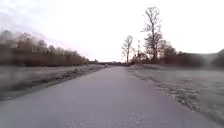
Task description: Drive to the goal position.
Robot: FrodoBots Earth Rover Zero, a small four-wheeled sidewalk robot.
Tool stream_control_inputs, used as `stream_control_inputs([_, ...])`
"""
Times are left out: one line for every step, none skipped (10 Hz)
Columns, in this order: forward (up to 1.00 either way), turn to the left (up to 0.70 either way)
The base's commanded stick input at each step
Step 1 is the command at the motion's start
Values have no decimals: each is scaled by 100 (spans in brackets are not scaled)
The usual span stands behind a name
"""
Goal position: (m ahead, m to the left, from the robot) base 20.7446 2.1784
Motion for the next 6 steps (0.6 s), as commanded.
stream_control_inputs([100,1])
stream_control_inputs([100,1])
stream_control_inputs([100,1])
stream_control_inputs([100,1])
stream_control_inputs([100,1])
stream_control_inputs([100,1])
